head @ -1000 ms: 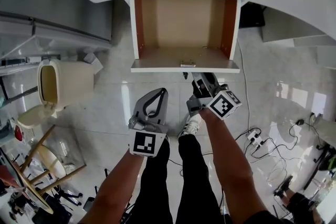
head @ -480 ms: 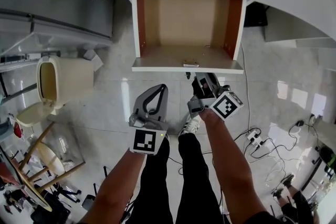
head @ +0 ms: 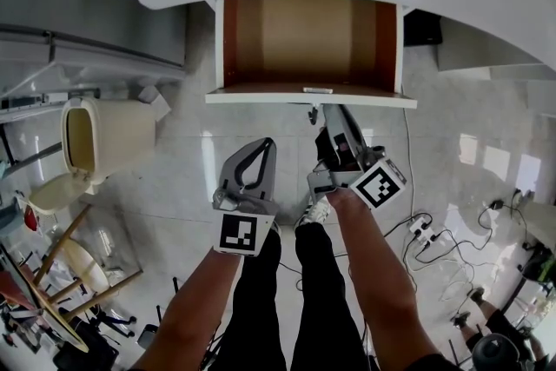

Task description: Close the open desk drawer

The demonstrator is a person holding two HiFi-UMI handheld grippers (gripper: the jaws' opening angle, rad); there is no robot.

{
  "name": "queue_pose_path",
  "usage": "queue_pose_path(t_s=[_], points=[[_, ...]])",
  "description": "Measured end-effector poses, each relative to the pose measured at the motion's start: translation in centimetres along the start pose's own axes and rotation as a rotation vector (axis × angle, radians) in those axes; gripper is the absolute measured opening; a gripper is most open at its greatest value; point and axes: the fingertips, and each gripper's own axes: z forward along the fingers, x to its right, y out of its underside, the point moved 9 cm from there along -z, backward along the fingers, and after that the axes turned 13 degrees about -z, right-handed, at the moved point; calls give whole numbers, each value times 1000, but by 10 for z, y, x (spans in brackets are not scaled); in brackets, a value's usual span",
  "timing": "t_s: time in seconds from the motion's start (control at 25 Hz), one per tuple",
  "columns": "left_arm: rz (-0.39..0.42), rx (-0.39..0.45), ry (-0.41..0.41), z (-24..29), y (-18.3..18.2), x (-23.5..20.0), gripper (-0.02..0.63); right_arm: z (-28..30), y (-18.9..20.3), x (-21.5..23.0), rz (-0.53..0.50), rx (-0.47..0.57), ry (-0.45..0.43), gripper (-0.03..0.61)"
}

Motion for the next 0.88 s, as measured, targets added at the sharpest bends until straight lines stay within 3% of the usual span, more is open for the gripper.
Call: queue_pose_path(t_s=[0.36,0.56,0.88], points=[[-22,28,-13,7,-16,-4,8,9,-17,-18,45,15,52,72],[-25,43,-19,10,-24,-7,8,10,-20,-20,20,8,65,71],[-30,49,-20,17,-28,-9,8,11,-19,-20,96,28,85,66]])
